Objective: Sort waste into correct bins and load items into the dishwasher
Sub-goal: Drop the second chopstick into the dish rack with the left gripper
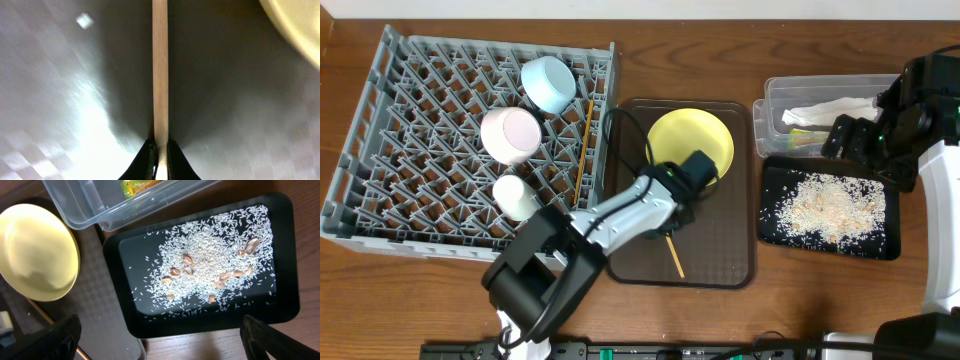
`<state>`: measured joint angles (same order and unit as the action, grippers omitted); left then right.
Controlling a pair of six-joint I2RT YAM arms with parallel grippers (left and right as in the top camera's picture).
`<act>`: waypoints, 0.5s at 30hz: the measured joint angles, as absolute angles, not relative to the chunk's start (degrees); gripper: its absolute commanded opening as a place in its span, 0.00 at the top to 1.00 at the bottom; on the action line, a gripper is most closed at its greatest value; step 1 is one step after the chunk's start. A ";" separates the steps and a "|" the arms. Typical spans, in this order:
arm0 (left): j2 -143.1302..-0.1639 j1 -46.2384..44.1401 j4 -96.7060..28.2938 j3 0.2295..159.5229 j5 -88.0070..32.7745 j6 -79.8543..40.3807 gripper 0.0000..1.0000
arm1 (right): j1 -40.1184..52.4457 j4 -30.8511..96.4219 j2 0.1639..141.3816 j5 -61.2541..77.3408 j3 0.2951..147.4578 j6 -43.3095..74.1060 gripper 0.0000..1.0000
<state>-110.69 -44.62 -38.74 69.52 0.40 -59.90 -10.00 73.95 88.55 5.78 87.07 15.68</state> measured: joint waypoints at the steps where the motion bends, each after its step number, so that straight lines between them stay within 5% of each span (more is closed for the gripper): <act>1: -110.69 -43.59 -38.76 69.52 0.40 -59.42 0.92 | -10.00 73.95 88.55 5.78 87.07 15.68 0.01; 8: -108.57 -36.34 -39.53 69.80 0.69 -44.93 0.92 | -10.00 74.00 88.55 5.80 87.07 15.68 0.01; 15: -90.70 -31.22 -41.30 70.67 1.30 -22.26 0.92 | -10.00 73.97 88.55 5.80 87.07 15.68 0.01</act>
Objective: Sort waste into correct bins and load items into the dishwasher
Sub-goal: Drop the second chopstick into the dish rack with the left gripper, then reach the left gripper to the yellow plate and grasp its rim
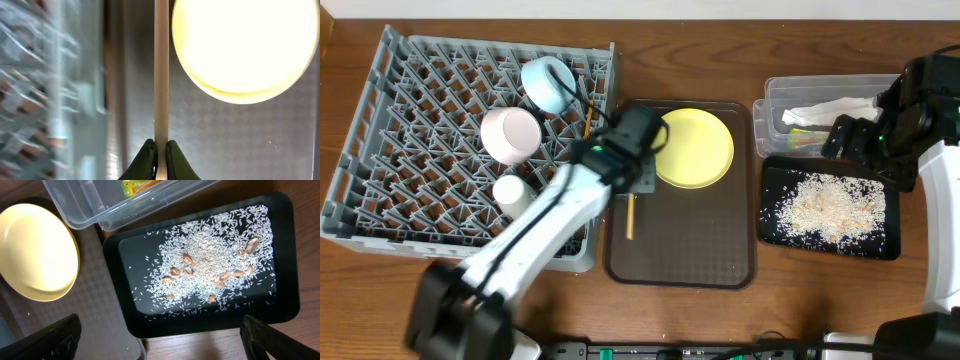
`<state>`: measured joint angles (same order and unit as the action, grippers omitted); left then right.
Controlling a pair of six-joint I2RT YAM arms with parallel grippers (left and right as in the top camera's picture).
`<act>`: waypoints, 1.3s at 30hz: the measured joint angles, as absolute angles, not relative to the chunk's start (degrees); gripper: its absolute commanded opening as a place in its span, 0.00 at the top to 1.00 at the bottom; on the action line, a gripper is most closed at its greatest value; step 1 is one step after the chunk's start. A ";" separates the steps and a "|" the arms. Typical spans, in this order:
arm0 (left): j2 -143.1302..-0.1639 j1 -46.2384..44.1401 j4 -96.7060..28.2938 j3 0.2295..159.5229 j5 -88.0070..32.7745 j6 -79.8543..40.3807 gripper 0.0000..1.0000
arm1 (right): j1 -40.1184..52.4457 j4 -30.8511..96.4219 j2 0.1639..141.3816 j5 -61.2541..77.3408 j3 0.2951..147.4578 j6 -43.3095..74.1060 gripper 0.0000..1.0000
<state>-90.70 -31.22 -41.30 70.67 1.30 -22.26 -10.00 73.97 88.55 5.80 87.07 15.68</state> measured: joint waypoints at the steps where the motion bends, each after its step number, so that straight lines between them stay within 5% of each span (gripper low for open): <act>1: -88.71 -30.04 -41.12 70.70 1.72 -19.99 0.92 | -10.00 73.97 88.55 5.78 87.07 15.68 0.01; 9: -87.77 -19.57 -36.10 71.26 7.14 -8.27 0.87 | -10.00 74.08 88.55 5.80 87.07 15.68 0.01; 11: -89.49 -18.63 -35.59 71.26 7.51 -7.66 0.67 | -10.00 74.11 88.55 5.80 87.07 15.68 0.01; 16: -91.77 -17.34 -34.83 71.26 7.73 -7.29 0.38 | -10.00 74.08 88.55 5.80 87.07 15.68 0.01; 27: -91.26 -25.65 -20.67 71.29 -4.03 -8.80 0.34 | -10.00 73.91 88.55 5.80 87.07 15.68 0.01; 39: -109.62 -42.48 -14.63 71.40 -7.77 8.51 0.32 | -10.00 73.93 88.55 5.80 87.07 15.68 0.01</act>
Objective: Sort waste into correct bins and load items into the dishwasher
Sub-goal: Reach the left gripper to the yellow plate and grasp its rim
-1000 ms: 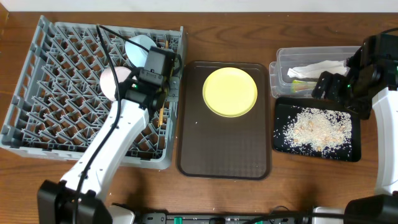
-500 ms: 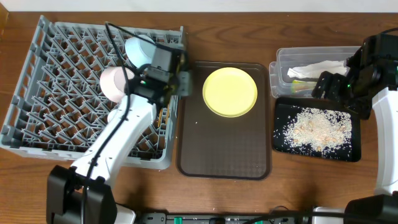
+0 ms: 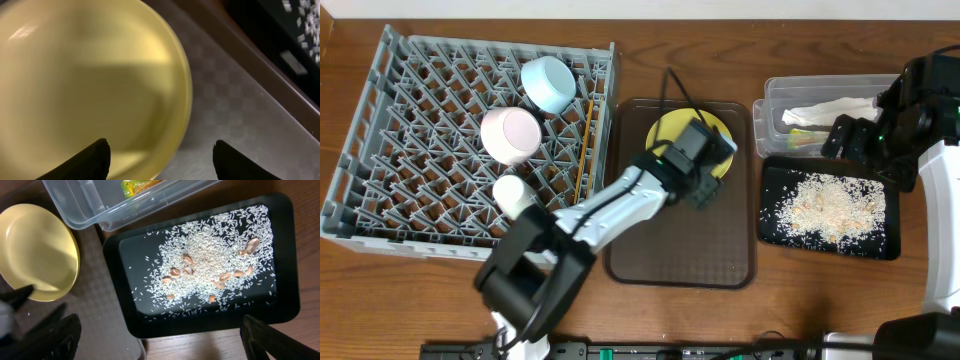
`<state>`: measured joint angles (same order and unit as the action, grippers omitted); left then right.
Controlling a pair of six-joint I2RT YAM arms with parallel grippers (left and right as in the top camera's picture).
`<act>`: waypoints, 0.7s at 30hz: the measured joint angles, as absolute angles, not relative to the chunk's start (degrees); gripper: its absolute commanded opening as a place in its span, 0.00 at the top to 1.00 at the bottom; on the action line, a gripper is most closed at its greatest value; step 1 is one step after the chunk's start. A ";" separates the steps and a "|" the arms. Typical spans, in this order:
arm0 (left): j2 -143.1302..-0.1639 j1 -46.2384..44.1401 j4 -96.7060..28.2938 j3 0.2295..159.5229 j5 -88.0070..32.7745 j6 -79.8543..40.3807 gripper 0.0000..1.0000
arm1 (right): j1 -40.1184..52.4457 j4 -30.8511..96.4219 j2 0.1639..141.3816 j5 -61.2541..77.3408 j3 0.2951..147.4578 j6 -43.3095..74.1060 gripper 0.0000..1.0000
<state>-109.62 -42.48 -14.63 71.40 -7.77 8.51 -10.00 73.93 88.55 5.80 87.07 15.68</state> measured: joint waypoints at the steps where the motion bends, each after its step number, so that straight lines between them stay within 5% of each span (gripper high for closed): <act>1: -110.34 -42.87 -14.35 71.40 -7.81 8.91 0.32 | -10.00 73.93 88.55 5.80 87.07 15.68 0.01; 5: -113.23 -43.88 -13.89 71.40 -7.81 9.72 0.41 | -10.00 73.93 88.55 5.80 87.07 15.68 0.01; 7: -114.39 -43.88 -14.13 71.40 -7.81 10.26 0.62 | -10.00 73.93 88.55 5.80 87.07 15.68 0.01; 11: -115.09 -43.99 -14.81 71.42 -7.60 10.59 0.90 | -10.00 73.91 88.55 5.80 87.07 15.68 0.01; 21: -111.98 -44.05 -15.49 71.83 -7.38 10.96 0.92 | -10.00 73.97 88.55 5.80 87.07 15.68 0.01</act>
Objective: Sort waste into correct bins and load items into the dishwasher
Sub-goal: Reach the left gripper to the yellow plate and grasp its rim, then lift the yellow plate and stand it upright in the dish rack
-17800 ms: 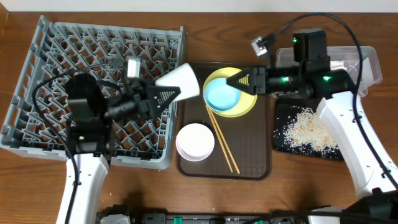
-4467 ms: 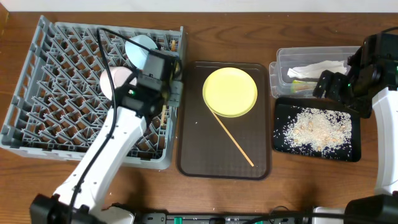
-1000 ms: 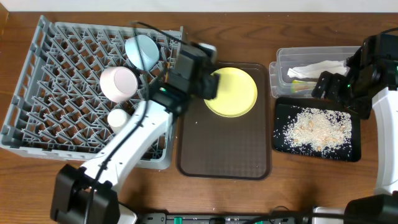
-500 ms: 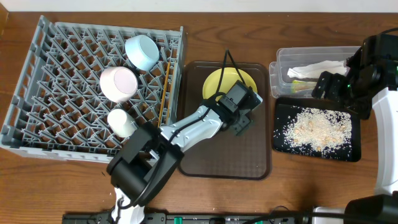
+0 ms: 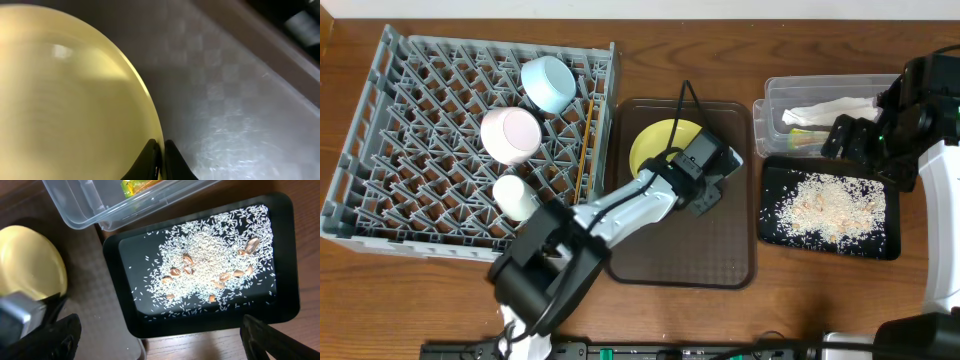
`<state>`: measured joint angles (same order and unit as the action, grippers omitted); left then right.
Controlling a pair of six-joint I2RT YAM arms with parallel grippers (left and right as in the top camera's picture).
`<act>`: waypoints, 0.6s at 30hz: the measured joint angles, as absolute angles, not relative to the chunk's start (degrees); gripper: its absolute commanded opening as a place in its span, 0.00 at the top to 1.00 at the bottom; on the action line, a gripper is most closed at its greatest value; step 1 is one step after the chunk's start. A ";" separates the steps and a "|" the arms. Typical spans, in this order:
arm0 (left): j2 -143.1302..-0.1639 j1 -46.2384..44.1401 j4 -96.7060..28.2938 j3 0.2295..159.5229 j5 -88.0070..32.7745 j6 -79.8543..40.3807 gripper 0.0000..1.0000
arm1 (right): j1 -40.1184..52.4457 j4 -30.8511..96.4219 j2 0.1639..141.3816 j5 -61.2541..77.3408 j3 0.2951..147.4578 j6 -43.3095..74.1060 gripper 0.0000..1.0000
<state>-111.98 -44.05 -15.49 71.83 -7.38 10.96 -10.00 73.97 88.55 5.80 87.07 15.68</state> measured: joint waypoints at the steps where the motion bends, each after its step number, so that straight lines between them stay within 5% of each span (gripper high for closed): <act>1: -110.85 -44.05 -15.49 71.83 -7.38 10.94 0.92 | -10.00 73.97 88.55 5.80 87.07 15.68 0.01; 9: -93.30 -41.52 -15.62 71.81 -8.16 7.29 0.92 | -10.00 74.02 88.55 5.80 87.07 15.68 0.01; 18: -85.17 -20.56 -15.86 71.81 -21.23 -10.44 0.92 | -10.00 74.06 88.55 5.80 87.07 15.68 0.01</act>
<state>-85.17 -20.56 -15.86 71.81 -21.23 -10.44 -10.00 74.06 88.55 5.80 87.07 15.68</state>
